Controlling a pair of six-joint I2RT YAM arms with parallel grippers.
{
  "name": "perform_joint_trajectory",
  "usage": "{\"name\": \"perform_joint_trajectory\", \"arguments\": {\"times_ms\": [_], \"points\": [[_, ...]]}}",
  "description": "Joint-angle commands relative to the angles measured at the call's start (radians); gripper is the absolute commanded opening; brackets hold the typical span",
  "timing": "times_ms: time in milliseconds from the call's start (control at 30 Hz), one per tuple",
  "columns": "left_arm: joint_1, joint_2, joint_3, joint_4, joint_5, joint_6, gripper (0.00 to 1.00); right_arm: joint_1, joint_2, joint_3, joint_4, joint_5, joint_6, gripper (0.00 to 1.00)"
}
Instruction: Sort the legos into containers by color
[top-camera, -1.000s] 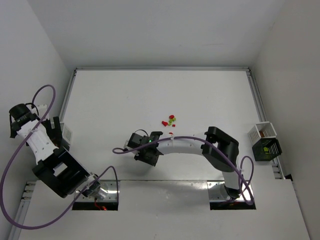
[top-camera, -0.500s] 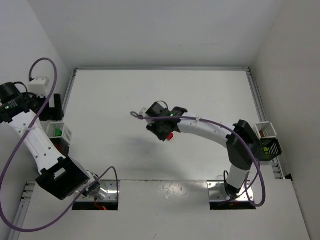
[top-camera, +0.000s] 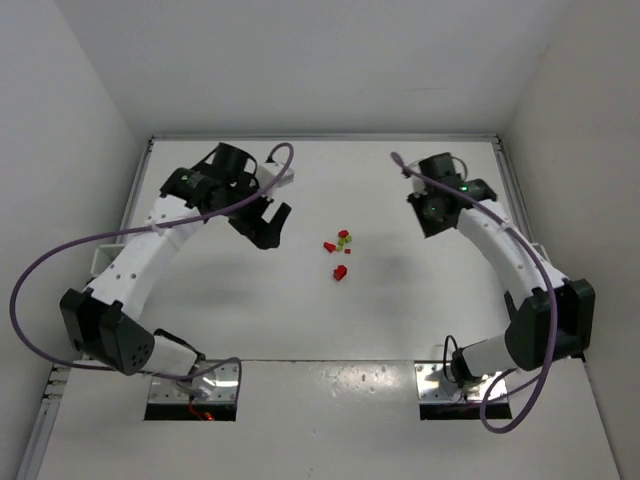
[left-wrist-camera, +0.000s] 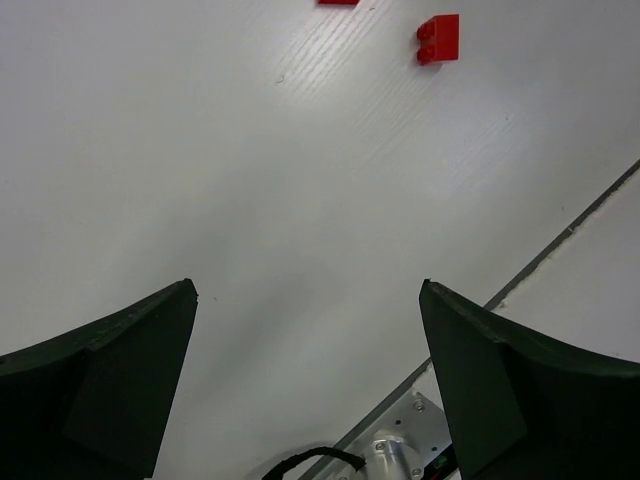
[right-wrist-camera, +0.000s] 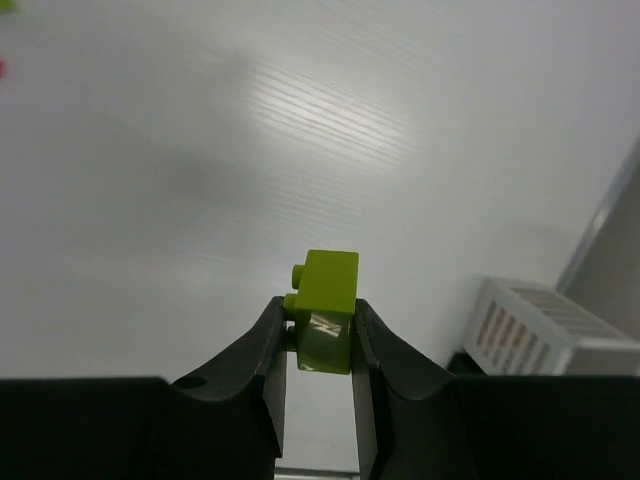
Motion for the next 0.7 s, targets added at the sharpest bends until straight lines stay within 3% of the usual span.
{"name": "perform_joint_trajectory", "arguments": {"times_ms": [0, 233, 333, 467, 567, 667], "points": [[-0.061, 0.041, 0.058, 0.047, -0.119, -0.071, 1.0, -0.14, -0.092, -0.001, -0.073, 0.053, -0.071, 0.0], [-0.151, 0.055, 0.069, 0.199, -0.164, -0.233, 1.0, -0.444, -0.182, -0.051, -0.093, 0.058, -0.206, 0.0], [-0.181, 0.067, 0.084, 0.217, -0.151, -0.209, 1.0, -0.561, -0.202, -0.076, -0.102, 0.036, -0.26, 0.0], [-0.167, 0.015, 0.04, 0.306, -0.001, -0.132, 1.0, -0.696, -0.221, -0.076, -0.125, -0.019, -0.323, 0.0], [-0.198, -0.024, -0.017, 0.363, -0.071, -0.141, 1.0, -0.779, -0.221, -0.099, -0.134, -0.056, -0.353, 0.0], [-0.233, 0.016, -0.003, 0.319, -0.064, -0.108, 1.0, -0.849, -0.221, -0.108, -0.134, -0.08, -0.399, 0.0]]}}
